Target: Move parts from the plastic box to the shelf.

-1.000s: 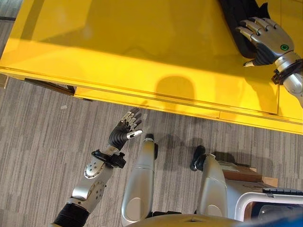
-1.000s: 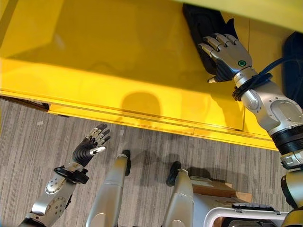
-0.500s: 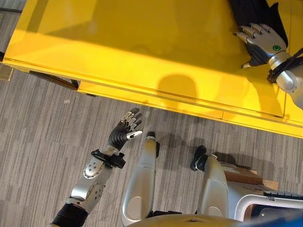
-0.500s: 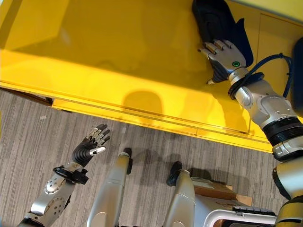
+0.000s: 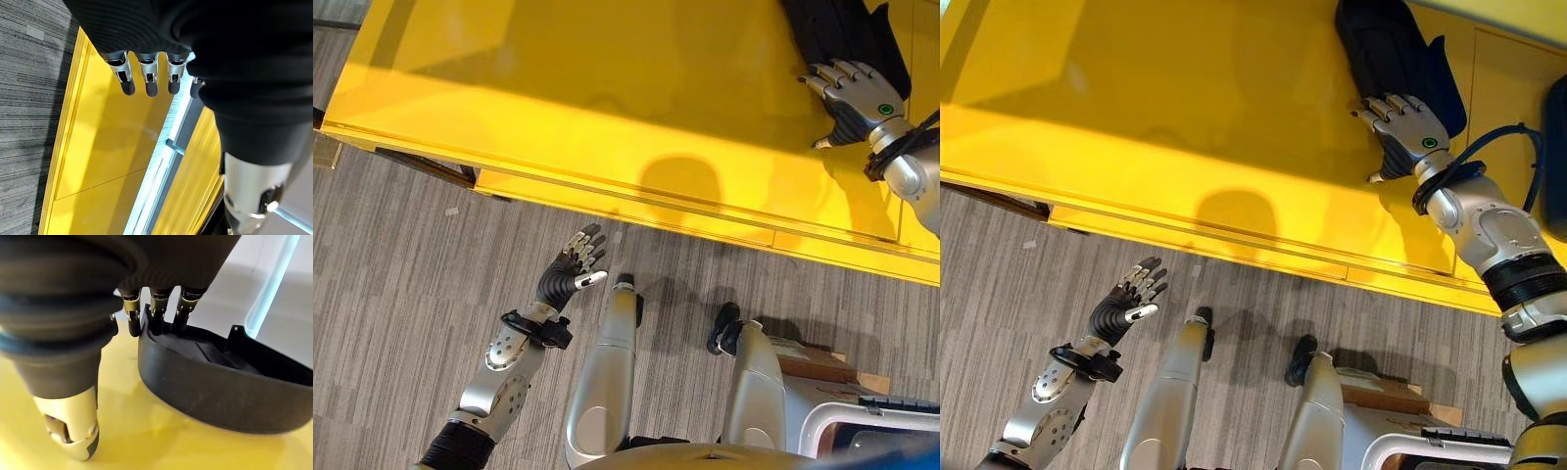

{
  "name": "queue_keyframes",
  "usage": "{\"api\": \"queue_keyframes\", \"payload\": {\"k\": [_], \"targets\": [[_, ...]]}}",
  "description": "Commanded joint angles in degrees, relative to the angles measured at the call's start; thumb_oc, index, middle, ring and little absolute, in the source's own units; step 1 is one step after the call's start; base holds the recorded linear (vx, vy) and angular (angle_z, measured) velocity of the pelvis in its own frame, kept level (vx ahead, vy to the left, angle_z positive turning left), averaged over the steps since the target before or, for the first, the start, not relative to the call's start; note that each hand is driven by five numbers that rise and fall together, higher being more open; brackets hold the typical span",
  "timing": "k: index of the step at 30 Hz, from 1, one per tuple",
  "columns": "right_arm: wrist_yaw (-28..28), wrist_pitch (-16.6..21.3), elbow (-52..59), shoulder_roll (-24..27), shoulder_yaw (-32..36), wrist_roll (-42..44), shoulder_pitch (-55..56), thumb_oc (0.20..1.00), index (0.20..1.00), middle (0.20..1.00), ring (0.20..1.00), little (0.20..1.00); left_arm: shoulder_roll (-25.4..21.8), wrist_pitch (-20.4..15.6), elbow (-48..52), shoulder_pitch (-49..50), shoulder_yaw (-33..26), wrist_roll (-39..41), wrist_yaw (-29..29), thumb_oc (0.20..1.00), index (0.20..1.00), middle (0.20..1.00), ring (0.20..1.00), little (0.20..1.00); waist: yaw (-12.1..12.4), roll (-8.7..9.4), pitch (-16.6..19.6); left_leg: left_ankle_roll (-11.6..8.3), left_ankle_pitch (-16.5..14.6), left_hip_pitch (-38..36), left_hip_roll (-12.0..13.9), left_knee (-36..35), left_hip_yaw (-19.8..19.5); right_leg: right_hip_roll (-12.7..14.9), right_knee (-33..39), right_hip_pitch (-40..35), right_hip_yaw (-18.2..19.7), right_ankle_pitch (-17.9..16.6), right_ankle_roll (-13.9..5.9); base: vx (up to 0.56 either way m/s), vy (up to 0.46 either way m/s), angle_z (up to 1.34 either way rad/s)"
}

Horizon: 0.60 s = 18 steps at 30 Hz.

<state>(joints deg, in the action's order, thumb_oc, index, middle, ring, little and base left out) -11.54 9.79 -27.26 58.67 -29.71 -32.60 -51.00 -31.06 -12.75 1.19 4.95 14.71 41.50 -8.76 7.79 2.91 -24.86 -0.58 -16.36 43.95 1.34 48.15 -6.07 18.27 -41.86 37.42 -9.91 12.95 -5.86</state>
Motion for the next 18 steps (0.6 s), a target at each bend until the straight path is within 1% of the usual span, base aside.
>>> {"api": "queue_keyframes", "payload": {"k": [1,4,5,8,9,15,18], "targets": [[0.21,0.56,-2.3,-0.46,1.68,3.48,2.53,1.0,1.0,1.0,1.0,1.0,-0.58,-2.85,4.61,1.2,1.38,-0.08,-0.64,1.0,1.0,1.0,1.0,1.0,-0.06,-1.24,2.04,-3.22,3.2,-0.49,3.27,-3.63,-2.77,-0.17,-6.48,1.03,3.42,0.55,-0.51,0.0,0.0,0.0],[-0.01,0.42,-1.95,-2.15,5.42,5.18,7.03,1.0,1.0,1.0,1.0,1.0,-0.35,-2.98,4.54,1.24,1.15,-0.2,-0.33,1.0,1.0,1.0,1.0,1.0,-0.19,-1.25,2.23,-3.19,3.04,-0.49,3.26,-3.51,-2.68,-0.17,-6.49,1.09,3.56,0.57,-0.53,0.0,0.009,-0.06],[-0.25,0.38,-2.13,-4.41,8.12,7.41,10.15,1.0,1.0,1.0,1.0,1.0,-0.03,-3.12,4.54,1.16,0.95,-0.3,-0.07,1.0,1.0,1.0,1.0,1.0,-0.44,-1.31,2.25,-3.13,3.0,-0.37,3.21,-3.34,-2.67,-0.18,-6.66,1.26,3.7,0.58,-0.54,0.0,0.013,-0.09],[-1.05,0.42,-3.47,-9.0,12.54,13.16,14.12,1.0,1.0,1.0,1.0,1.0,0.59,-3.25,4.38,0.89,0.99,-0.16,0.42,1.0,1.0,1.0,1.0,1.0,-0.7,-1.37,2.37,-3.03,3.0,-0.27,3.19,-3.31,-2.58,-0.17,-6.69,1.42,3.69,0.56,-0.51,0.0,0.004,-0.02],[-0.78,0.74,-4.23,-12.19,14.38,17.17,16.01,1.0,1.0,1.0,1.0,1.0,0.81,-3.09,4.15,0.78,0.82,-0.24,0.76,1.0,1.0,1.0,1.0,1.0,-0.88,-1.52,2.32,-2.96,2.98,-0.12,3.2,-3.15,-2.55,-0.2,-6.73,1.5,3.66,0.57,-0.42,0.0,0.0,0.0],[-0.15,2.58,-6.2,-20.67,18.1,30.43,19.76,1.0,1.0,1.0,1.0,1.0,1.04,-2.67,3.84,0.84,0.54,-0.09,1.57,1.0,1.0,1.0,1.0,1.0,-1.12,-1.63,2.26,-2.92,3.22,0.07,3.31,-3.17,-2.34,-0.43,-6.42,1.59,3.82,0.29,-0.35,0.0,0.0,-0.01],[1.13,3.65,-4.53,-23.17,18.28,35.3,21.18,1.0,1.0,1.0,1.0,1.0,1.09,-2.46,4.06,0.98,0.24,0.04,1.91,1.0,1.0,1.0,1.0,1.0,-1.32,-1.62,2.11,-2.9,3.24,0.05,3.37,-3.14,-2.15,-0.48,-6.34,1.51,3.89,0.28,-0.34,0.0,0.0,0.0]]}}
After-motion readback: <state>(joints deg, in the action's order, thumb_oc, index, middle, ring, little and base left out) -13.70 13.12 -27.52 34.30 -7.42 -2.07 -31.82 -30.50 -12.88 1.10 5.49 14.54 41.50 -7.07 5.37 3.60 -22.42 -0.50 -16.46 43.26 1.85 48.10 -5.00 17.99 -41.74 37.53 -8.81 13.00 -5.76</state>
